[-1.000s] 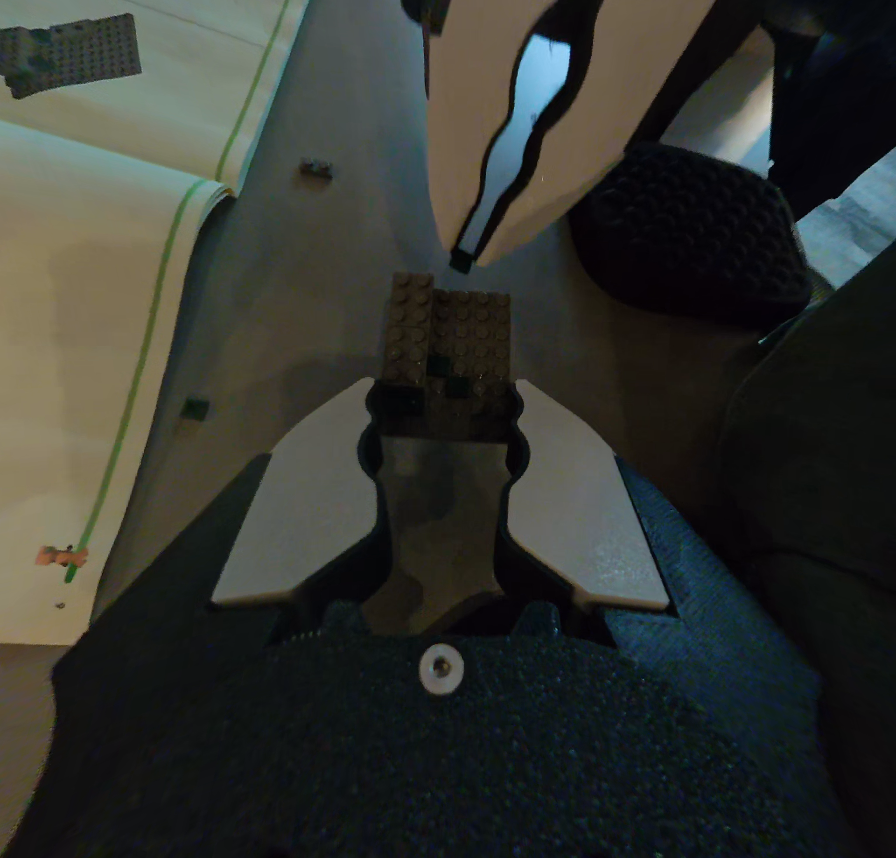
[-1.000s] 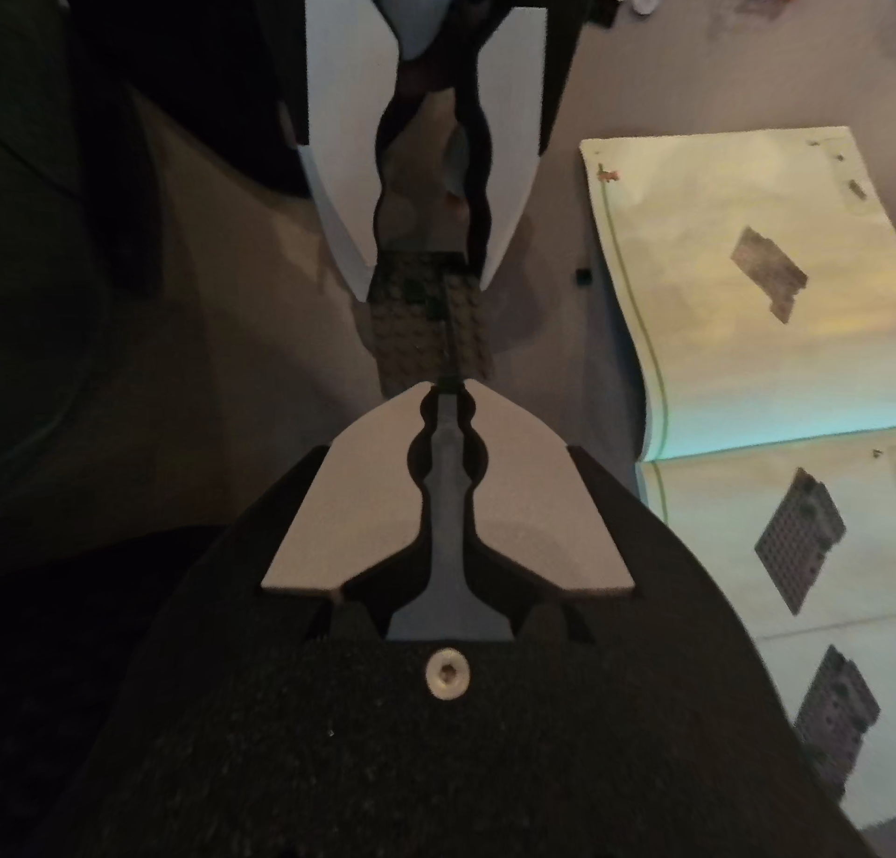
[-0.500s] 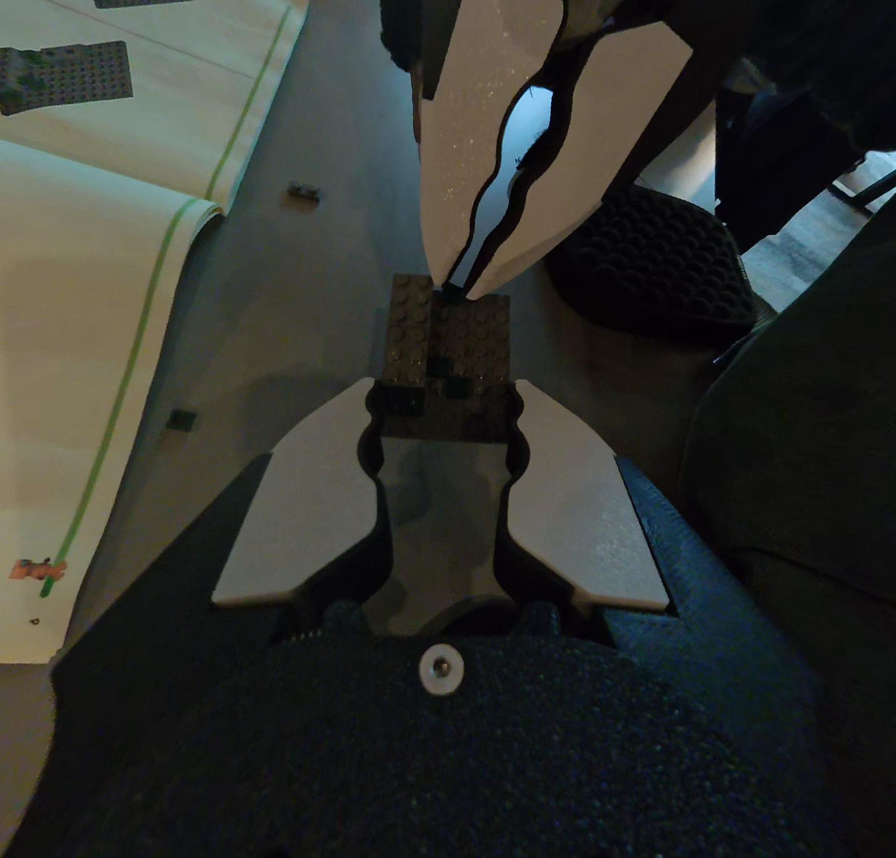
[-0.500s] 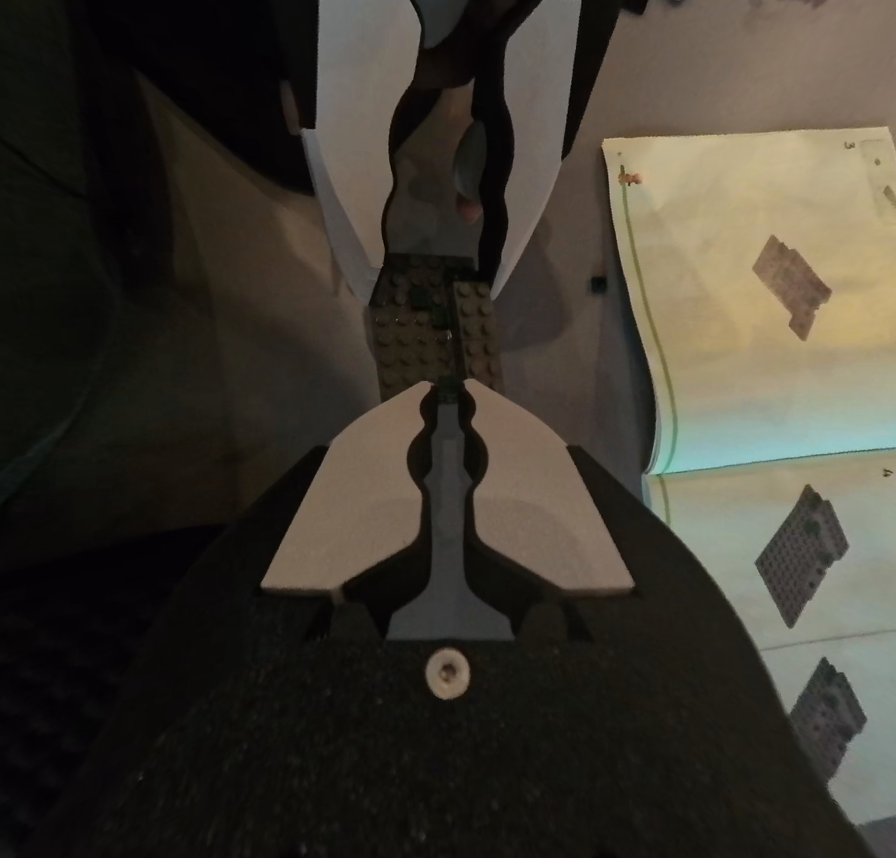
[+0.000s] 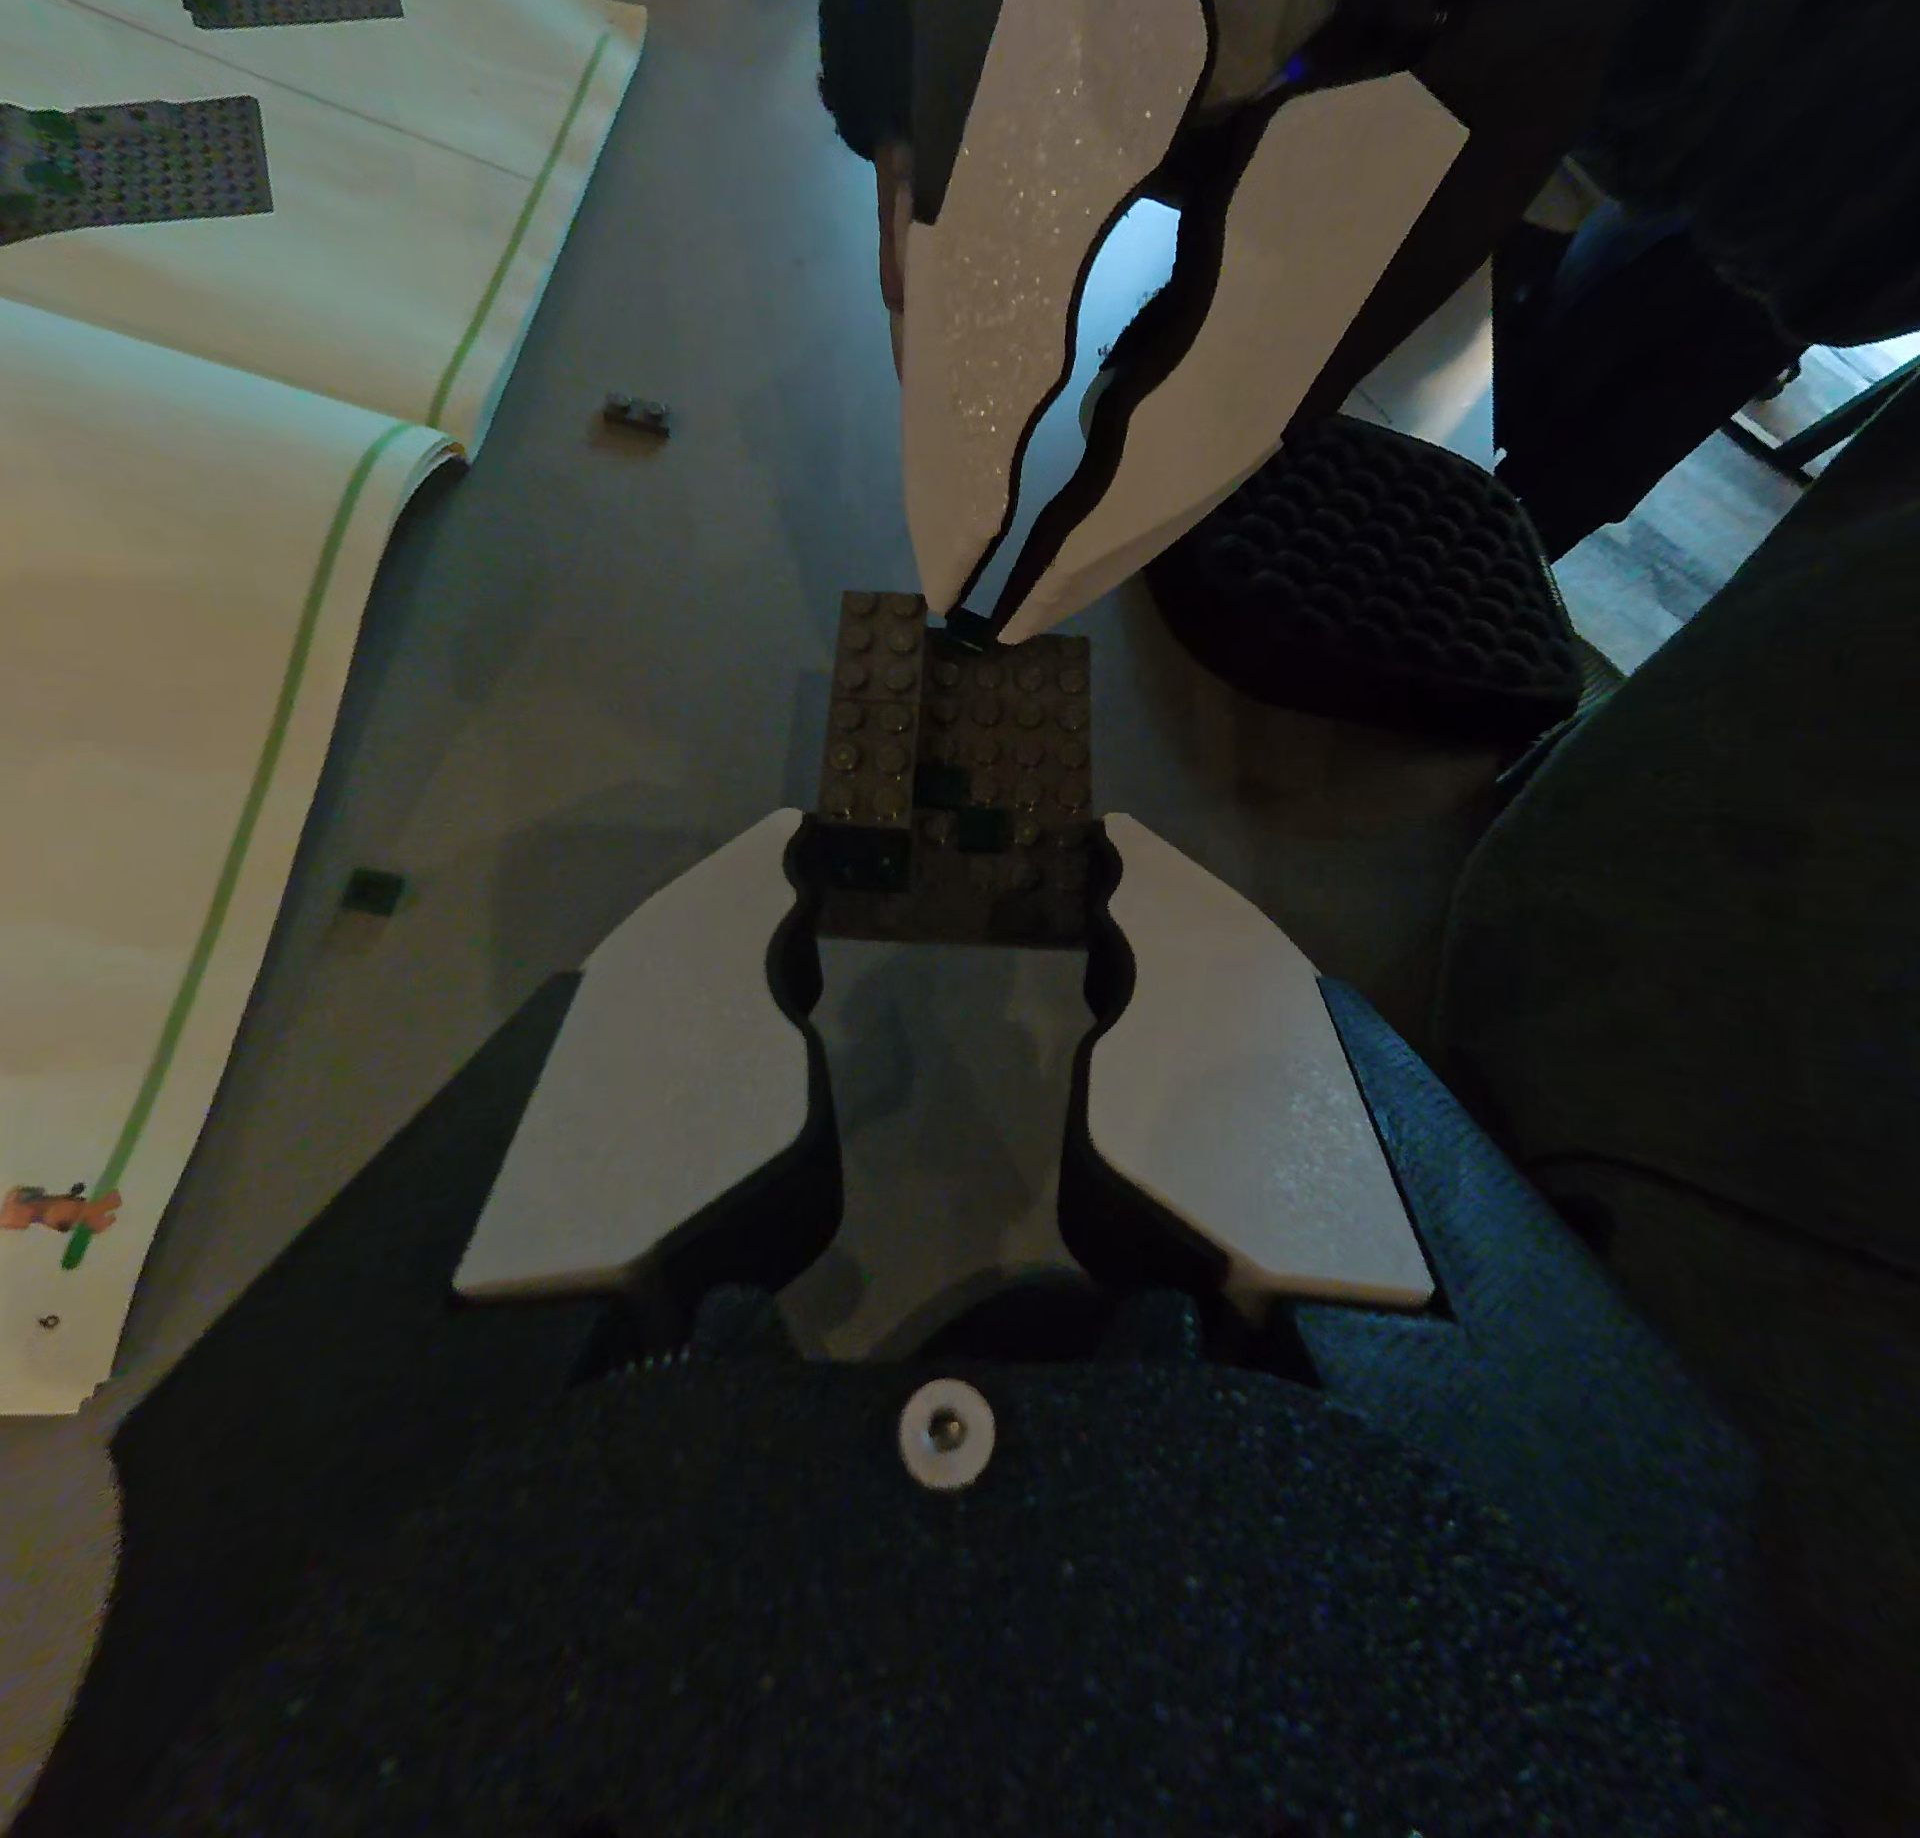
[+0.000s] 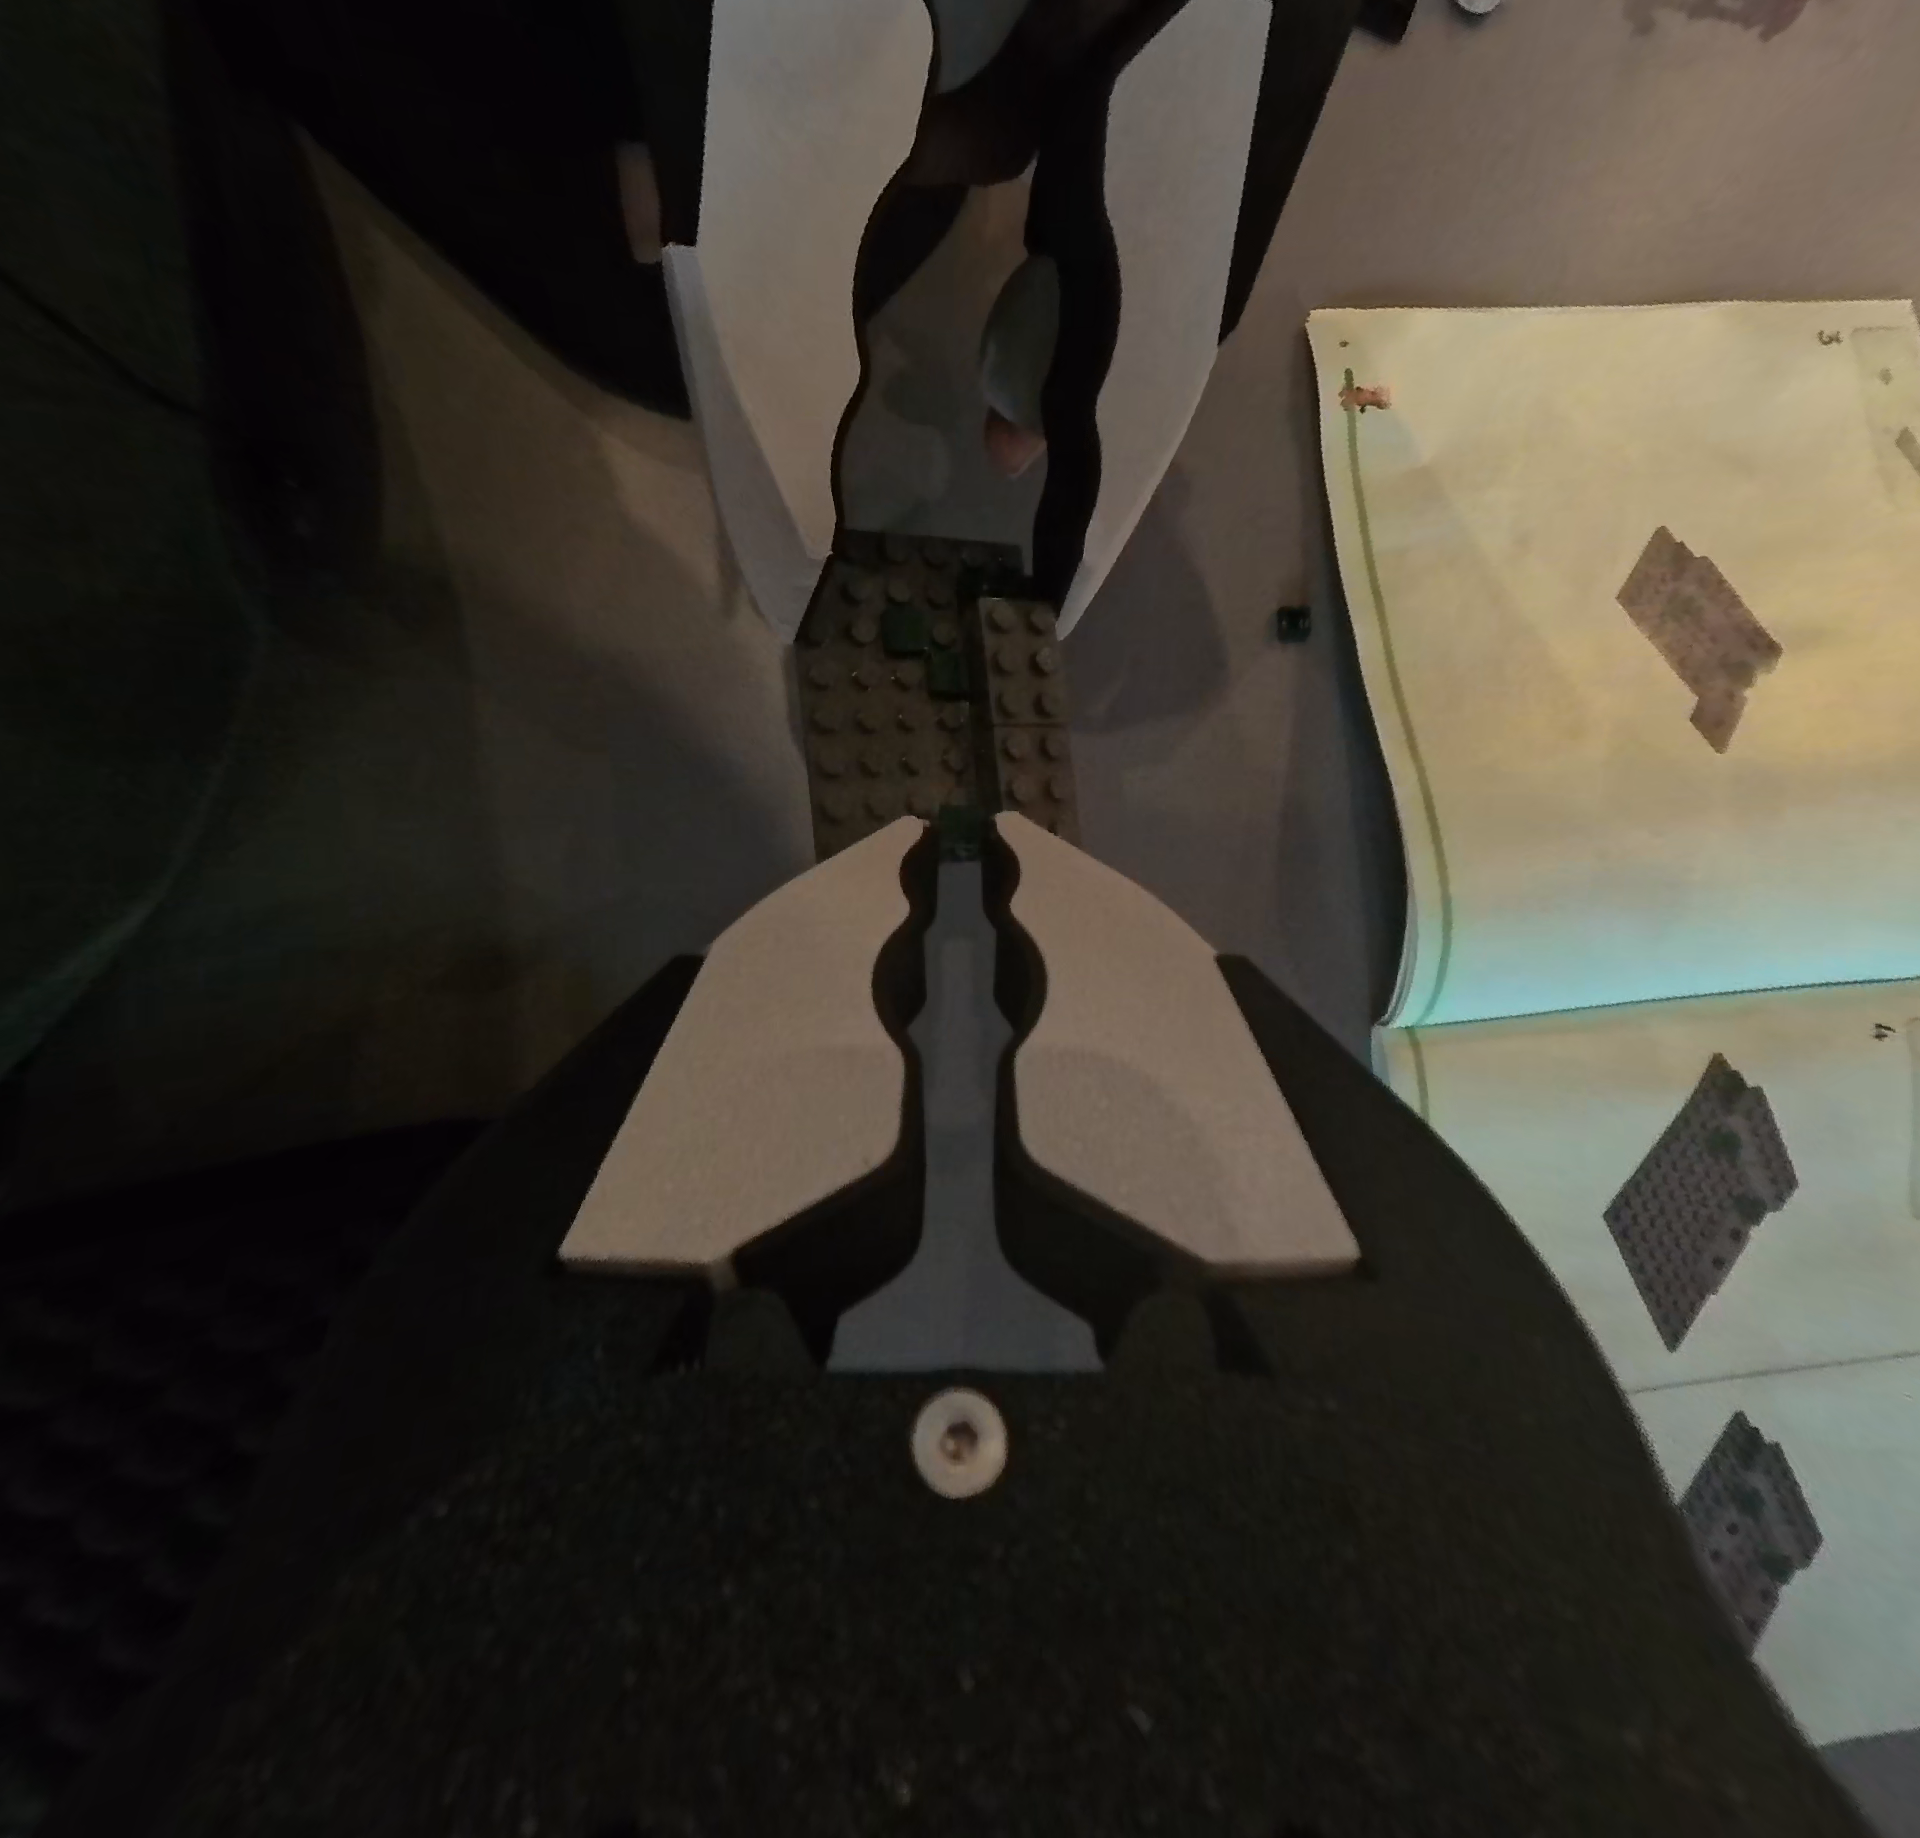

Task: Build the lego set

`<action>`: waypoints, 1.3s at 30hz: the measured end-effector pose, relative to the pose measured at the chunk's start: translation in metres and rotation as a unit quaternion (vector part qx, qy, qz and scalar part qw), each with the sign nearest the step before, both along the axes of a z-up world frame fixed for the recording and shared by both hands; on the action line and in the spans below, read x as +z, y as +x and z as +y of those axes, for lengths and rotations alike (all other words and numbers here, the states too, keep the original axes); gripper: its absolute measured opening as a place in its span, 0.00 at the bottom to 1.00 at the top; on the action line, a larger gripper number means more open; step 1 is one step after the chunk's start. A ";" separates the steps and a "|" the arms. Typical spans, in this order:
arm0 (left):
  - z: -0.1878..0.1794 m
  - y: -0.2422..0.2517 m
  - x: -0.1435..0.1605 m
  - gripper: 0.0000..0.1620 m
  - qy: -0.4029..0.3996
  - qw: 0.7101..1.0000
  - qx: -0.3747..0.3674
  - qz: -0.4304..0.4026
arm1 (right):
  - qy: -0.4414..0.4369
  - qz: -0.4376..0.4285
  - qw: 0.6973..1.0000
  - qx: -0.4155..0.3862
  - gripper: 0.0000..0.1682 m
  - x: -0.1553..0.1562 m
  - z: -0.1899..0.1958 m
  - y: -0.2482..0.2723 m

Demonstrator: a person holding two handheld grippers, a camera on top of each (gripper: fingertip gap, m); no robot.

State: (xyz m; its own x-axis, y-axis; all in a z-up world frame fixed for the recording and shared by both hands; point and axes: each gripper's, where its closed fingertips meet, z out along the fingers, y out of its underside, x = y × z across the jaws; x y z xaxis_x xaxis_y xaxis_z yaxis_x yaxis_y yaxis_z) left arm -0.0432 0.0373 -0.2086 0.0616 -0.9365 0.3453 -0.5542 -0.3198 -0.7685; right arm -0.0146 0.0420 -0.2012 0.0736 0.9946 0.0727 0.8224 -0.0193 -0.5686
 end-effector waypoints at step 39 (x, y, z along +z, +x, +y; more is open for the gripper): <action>0.000 -0.003 0.011 0.30 0.012 1.000 0.002 -0.025 | -0.038 0.068 0.994 -0.076 0.06 0.026 0.007 0.007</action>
State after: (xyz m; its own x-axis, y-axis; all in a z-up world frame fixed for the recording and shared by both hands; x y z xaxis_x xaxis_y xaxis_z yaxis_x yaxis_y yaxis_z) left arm -0.0460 0.0369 -0.1971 0.0481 -0.9441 0.3260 -0.5144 -0.3032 -0.8022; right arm -0.0072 0.0489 -0.1754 0.2268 0.9736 -0.0238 0.7219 -0.1845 -0.6670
